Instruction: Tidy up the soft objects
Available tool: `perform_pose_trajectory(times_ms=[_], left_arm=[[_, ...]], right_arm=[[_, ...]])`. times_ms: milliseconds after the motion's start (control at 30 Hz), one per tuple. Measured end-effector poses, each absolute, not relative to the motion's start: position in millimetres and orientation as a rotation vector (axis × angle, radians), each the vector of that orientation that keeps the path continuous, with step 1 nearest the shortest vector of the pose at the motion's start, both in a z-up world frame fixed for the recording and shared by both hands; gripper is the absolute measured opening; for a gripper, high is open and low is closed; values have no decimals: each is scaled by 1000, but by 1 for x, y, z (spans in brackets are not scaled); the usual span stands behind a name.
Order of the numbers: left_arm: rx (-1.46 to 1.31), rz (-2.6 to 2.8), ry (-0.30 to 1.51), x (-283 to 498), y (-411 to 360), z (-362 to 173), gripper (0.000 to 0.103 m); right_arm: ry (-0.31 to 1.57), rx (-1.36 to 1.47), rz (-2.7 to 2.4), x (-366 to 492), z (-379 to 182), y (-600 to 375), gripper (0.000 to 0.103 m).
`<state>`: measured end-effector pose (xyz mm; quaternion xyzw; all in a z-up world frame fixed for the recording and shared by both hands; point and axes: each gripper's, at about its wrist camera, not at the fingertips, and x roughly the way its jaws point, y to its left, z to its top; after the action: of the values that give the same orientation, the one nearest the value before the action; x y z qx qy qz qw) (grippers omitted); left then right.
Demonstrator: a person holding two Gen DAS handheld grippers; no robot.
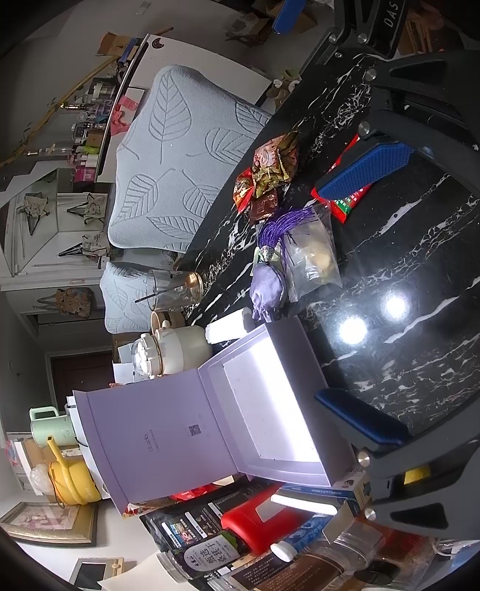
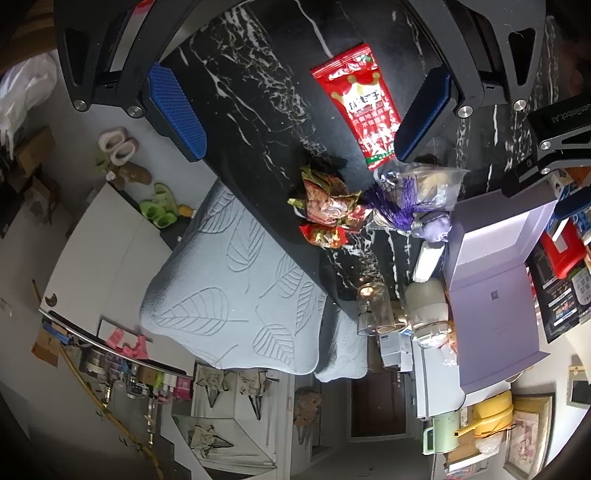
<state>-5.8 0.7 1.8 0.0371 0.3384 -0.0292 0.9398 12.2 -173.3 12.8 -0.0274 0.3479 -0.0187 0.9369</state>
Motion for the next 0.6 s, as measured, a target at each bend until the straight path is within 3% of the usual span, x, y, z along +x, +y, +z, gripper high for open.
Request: perform_pose_trajectory(times_ms=[600], left_arm=[[77, -55, 688, -9, 0, 4, 103]], right_arm=[[707, -77, -27, 9, 14, -170, 103]])
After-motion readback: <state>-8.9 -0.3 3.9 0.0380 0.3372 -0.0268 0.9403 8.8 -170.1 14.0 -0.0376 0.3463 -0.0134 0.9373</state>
